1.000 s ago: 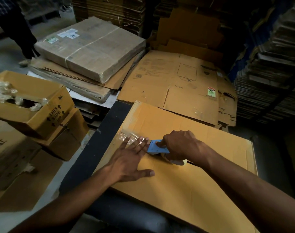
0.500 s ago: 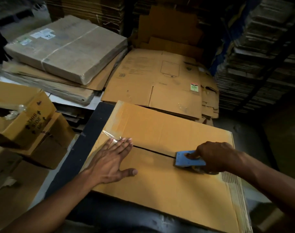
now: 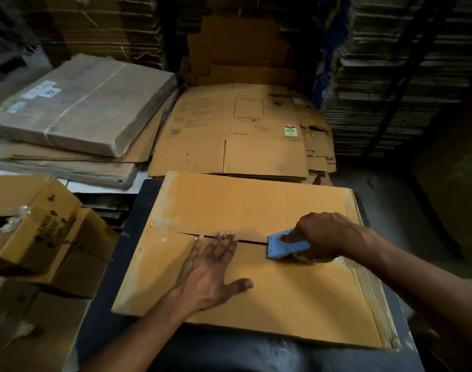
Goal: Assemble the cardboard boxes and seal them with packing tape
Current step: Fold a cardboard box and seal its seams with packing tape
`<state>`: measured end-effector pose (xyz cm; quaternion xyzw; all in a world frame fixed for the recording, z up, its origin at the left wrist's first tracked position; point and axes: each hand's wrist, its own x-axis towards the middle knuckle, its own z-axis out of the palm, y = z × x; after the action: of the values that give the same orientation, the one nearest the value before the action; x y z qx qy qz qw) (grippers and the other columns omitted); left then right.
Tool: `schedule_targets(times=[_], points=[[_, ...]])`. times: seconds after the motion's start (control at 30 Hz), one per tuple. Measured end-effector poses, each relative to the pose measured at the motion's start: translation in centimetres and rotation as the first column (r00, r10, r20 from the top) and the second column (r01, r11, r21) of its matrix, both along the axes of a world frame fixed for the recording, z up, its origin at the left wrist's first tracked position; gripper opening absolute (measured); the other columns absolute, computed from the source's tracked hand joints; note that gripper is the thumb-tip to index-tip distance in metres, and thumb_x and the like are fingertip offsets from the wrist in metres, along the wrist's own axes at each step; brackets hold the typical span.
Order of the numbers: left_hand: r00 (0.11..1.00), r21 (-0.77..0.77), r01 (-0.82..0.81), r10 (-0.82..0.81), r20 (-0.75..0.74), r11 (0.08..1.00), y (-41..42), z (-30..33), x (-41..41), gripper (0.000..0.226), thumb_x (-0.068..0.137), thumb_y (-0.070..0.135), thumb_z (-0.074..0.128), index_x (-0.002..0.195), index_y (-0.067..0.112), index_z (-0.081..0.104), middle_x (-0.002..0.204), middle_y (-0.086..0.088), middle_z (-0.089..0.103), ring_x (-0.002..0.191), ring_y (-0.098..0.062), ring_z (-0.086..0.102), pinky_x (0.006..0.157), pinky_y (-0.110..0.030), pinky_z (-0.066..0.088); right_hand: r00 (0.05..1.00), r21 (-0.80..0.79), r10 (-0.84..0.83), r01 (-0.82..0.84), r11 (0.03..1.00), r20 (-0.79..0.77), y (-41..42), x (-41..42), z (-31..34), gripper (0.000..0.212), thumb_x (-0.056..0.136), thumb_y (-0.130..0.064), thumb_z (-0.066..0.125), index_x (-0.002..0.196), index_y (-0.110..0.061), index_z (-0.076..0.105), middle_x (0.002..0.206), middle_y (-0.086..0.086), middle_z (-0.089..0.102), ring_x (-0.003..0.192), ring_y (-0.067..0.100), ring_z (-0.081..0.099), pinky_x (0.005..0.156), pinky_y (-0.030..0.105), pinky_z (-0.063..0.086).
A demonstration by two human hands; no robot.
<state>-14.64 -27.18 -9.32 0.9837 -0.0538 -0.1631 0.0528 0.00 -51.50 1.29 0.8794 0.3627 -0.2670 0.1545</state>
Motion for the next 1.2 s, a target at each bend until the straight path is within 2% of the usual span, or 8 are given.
schedule_targets(times=[0.2, 0.4, 0.53, 0.63, 0.73, 0.83, 0.93, 1.2], points=[[0.988, 0.064, -0.154, 0.154, 0.007, 0.986, -0.6, 0.4, -0.4, 0.124, 0.072, 0.101, -0.007, 0.162, 0.016, -0.016, 0.167, -0.003, -0.029, 0.155, -0.021, -0.028, 0.124, -0.059, -0.014, 1.0, 0.013, -0.005, 0.005, 1.0, -0.009, 0.0, -0.1, 0.1, 0.066, 0.095, -0.042, 0.067, 0.153, -0.048, 0.038, 0.138, -0.006, 0.055, 0.116, 0.018, 0.058, 0.086, 0.032, 0.053], [0.998, -0.057, -0.031, 0.028, -0.049, 0.998, -7.7, 0.2, -0.1, 0.125, 0.075, 0.102, 0.002, 0.164, 0.015, -0.013, 0.171, -0.004, -0.019, 0.156, -0.017, -0.024, 0.124, -0.055, -0.014, 1.0, 0.025, 0.005, -0.005, 1.0, 0.004, -0.3, 0.1, -0.3, 0.064, 0.094, -0.048, 0.065, 0.152, -0.044, 0.041, 0.136, -0.003, 0.057, 0.117, 0.021, 0.059, 0.092, 0.038, 0.056], [0.987, 0.026, -0.162, 0.162, 0.021, 0.986, -4.8, 0.2, 0.1, 0.116, 0.075, 0.096, -0.012, 0.163, 0.021, -0.015, 0.17, 0.004, -0.021, 0.157, -0.02, -0.02, 0.123, -0.063, -0.01, 1.0, 0.033, 0.028, -0.028, 0.999, 0.002, -0.4, 0.2, -0.1, 0.064, 0.094, -0.048, 0.065, 0.153, -0.045, 0.039, 0.137, -0.004, 0.057, 0.117, 0.02, 0.059, 0.09, 0.035, 0.056], [0.966, 0.083, -0.259, 0.258, 0.021, 0.962, -3.4, 0.3, -0.3, 0.121, 0.07, 0.098, -0.016, 0.163, 0.02, -0.014, 0.168, 0.002, -0.026, 0.157, -0.023, -0.022, 0.121, -0.065, -0.015, 0.999, 0.046, 0.05, -0.051, 0.998, 0.021, -0.5, 0.1, -0.2, 0.063, 0.095, -0.047, 0.065, 0.153, -0.044, 0.04, 0.138, -0.003, 0.057, 0.119, 0.021, 0.059, 0.09, 0.035, 0.055], [0.978, 0.033, -0.204, 0.205, -0.031, 0.978, -5.5, 0.4, 0.3, 0.124, 0.069, 0.1, -0.009, 0.16, 0.016, -0.022, 0.164, -0.002, -0.034, 0.155, -0.022, -0.028, 0.122, -0.063, -0.013, 0.998, 0.068, 0.058, -0.059, 0.996, 0.026, -0.5, 0.1, -0.1, 0.063, 0.094, -0.045, 0.065, 0.152, -0.045, 0.041, 0.137, -0.003, 0.058, 0.118, 0.021, 0.059, 0.088, 0.035, 0.055], [0.996, -0.056, -0.085, 0.084, -0.034, 0.995, -8.2, -0.1, 0.8, 0.118, 0.077, 0.099, 0.002, 0.16, 0.02, -0.024, 0.165, 0.004, -0.035, 0.154, -0.015, -0.03, 0.125, -0.057, -0.01, 0.997, 0.072, 0.06, -0.063, 0.995, 0.045, -0.7, 0.2, -0.1, 0.064, 0.094, -0.043, 0.067, 0.152, -0.045, 0.041, 0.135, -0.002, 0.06, 0.115, 0.022, 0.061, 0.085, 0.035, 0.055], [0.995, -0.057, -0.098, 0.099, -0.001, 0.993, -8.7, -0.9, 0.8, 0.112, 0.082, 0.097, 0.006, 0.159, 0.022, -0.026, 0.166, 0.008, -0.033, 0.153, -0.01, -0.03, 0.126, -0.053, -0.011, 0.998, 0.044, 0.06, -0.06, 0.997, 0.019, -0.7, 0.5, 0.1, 0.067, 0.094, -0.041, 0.068, 0.154, -0.043, 0.039, 0.134, -0.002, 0.059, 0.114, 0.021, 0.06, 0.08, 0.033, 0.05], [0.994, -0.055, -0.104, 0.102, -0.029, 0.993, -8.5, -1.5, 0.6, 0.113, 0.081, 0.099, 0.008, 0.16, 0.025, -0.023, 0.165, 0.013, -0.033, 0.152, -0.005, -0.03, 0.127, -0.05, -0.012, 0.996, -0.082, 0.089, -0.091, 0.992, -0.029, -5.0, 2.4, 1.5, 0.076, 0.092, -0.039, 0.072, 0.156, -0.047, 0.032, 0.132, -0.003, 0.056, 0.107, 0.014, 0.054, 0.09, 0.036, 0.052]])
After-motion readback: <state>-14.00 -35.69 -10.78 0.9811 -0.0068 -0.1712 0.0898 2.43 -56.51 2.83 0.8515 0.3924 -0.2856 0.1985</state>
